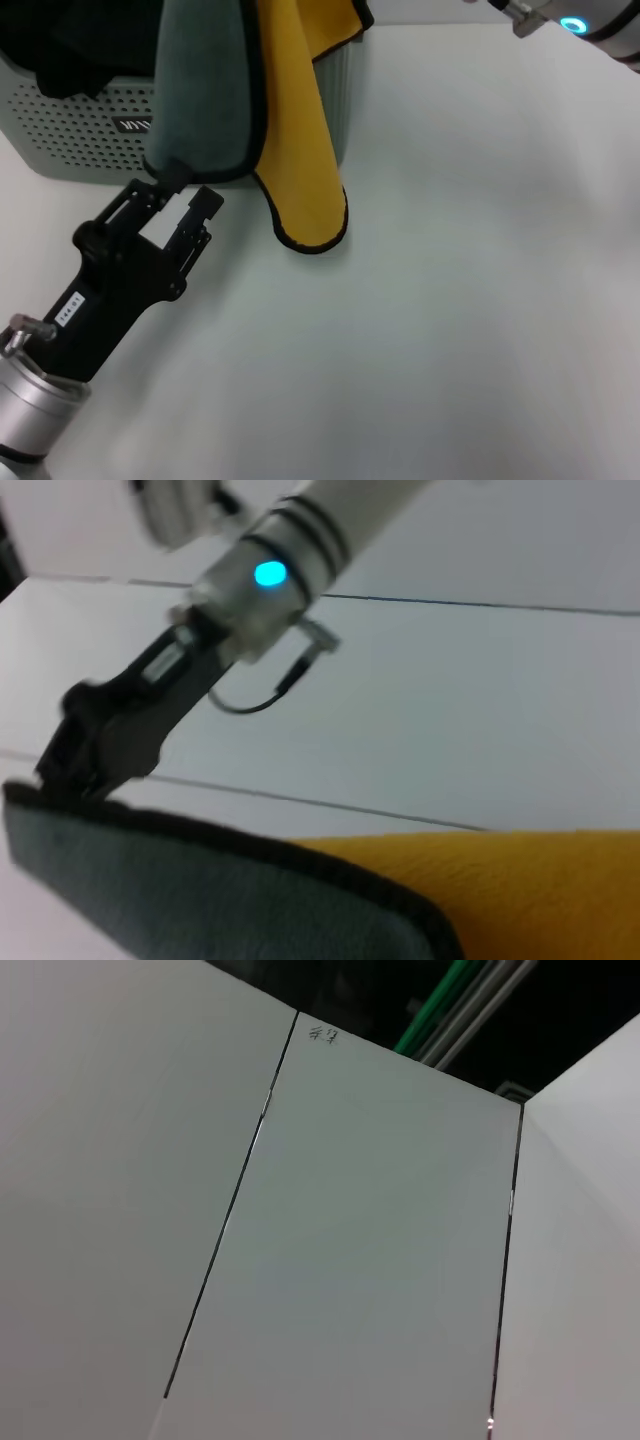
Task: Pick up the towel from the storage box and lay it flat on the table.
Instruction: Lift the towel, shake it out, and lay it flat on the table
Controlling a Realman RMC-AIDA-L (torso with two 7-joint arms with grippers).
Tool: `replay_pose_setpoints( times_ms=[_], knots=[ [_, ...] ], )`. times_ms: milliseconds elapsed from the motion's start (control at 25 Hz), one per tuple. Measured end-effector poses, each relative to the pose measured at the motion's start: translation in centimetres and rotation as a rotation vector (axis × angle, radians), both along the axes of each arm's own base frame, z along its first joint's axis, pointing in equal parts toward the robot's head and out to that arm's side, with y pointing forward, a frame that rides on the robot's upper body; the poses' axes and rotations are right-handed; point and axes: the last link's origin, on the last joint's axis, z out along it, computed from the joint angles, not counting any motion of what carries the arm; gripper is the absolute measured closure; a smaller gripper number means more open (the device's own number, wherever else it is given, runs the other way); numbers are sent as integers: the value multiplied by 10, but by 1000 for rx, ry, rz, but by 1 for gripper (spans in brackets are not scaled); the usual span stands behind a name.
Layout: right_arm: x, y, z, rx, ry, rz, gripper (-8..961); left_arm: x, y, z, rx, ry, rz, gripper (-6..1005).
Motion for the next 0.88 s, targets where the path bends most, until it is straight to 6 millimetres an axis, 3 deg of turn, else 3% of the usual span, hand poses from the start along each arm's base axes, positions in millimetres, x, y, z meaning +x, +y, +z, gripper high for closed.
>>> replay_pose_setpoints(
  times_ms=[360, 600, 880],
  knots=[
    [2, 0, -6, -33, -13, -14, 941, 5, 2, 0, 24, 23, -40, 557],
    [3, 2, -10, -33, -29, -29, 941, 14, 2, 12, 87, -43, -88, 582],
    [3, 4, -11, -33, -32, -37, 941, 16, 0, 15, 26, -147, -89, 653]
  ],
)
